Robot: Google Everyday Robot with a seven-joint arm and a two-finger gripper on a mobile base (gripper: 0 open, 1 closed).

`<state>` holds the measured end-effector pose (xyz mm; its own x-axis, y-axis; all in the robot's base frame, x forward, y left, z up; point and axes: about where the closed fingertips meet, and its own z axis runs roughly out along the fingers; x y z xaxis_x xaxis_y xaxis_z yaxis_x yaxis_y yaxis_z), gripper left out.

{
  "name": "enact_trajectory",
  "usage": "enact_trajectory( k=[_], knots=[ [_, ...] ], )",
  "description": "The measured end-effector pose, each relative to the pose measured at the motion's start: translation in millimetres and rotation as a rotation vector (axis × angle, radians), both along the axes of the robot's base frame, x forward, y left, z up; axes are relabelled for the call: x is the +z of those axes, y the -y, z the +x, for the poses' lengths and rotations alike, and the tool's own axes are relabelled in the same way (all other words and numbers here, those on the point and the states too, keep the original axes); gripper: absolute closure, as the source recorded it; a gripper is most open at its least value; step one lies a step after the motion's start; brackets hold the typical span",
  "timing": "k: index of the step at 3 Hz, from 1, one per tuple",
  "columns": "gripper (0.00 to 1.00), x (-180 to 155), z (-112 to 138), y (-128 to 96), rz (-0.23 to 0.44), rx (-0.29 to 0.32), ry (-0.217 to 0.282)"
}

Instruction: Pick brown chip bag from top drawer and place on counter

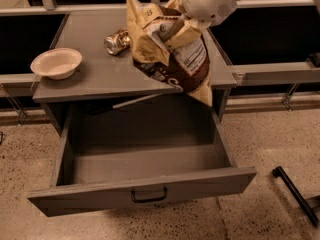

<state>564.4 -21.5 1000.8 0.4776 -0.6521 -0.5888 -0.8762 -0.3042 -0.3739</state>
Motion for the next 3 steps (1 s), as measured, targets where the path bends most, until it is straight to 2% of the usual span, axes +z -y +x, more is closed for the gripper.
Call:
enact_trajectory(
  k=[1,2,3],
  knots=[
    [1.0,-3,50,8,-0.168,-0.088,-0.002],
    [1.0,-14,109,10,-0.247,-0.165,0.038],
    [0.82,1,148,-3,-0.286,-0.189,0.179]
  ],
)
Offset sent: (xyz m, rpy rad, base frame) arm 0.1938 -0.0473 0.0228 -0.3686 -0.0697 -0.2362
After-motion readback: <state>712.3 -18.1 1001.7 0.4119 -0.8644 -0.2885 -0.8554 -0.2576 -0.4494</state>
